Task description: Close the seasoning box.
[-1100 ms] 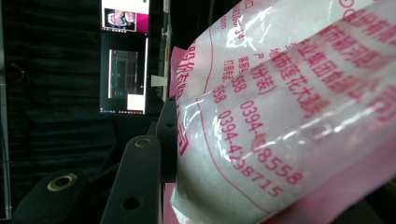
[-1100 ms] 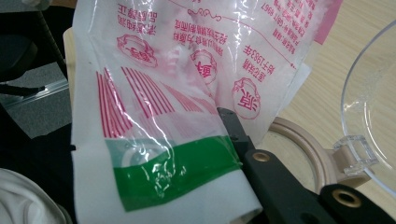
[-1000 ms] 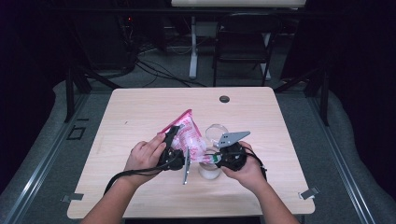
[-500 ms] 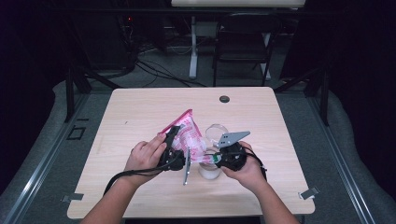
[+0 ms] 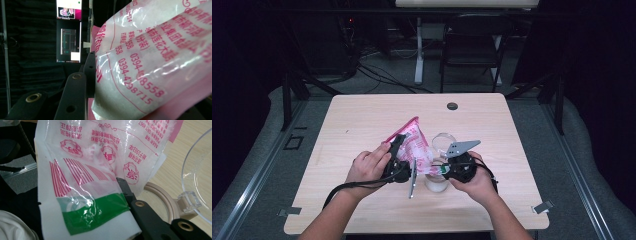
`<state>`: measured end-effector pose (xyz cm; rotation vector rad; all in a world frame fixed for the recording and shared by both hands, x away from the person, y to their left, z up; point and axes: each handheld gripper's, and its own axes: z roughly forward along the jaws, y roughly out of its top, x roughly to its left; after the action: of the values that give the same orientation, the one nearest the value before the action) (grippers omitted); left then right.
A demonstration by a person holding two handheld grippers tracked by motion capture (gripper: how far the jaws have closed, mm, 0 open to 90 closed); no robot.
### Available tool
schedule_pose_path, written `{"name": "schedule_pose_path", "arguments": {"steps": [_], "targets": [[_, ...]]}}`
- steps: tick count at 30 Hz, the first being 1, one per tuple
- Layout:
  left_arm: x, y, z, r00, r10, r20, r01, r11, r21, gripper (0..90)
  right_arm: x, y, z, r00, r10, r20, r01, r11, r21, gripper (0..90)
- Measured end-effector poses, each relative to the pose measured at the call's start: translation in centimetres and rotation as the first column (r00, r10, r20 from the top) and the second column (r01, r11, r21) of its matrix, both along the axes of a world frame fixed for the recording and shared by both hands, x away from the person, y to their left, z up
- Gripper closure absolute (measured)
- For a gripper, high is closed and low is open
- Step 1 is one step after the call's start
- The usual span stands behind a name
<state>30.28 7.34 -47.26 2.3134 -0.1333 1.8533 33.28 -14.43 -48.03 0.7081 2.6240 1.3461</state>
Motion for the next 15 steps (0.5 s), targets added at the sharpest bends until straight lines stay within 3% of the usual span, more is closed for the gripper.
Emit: {"name": "schedule_pose_path", "arguments": {"steps": [1,15], "targets": [[0.11,0.03,-0.12,0.9998,-0.017,0.011,0.017,0.9998,-0.010,64.3,0.02,-0.01,-0.01,1.0000,0.000,-0.001,0.000,1.000,0.001,90.0],[-0.05,0.02,-0.10,0.9997,-0.018,0.018,0.018,0.9998,0.011,64.9,0.04,-0.05,-0.05,0.9999,-0.011,-0.004,0.011,1.000,0.002,90.0]]}}
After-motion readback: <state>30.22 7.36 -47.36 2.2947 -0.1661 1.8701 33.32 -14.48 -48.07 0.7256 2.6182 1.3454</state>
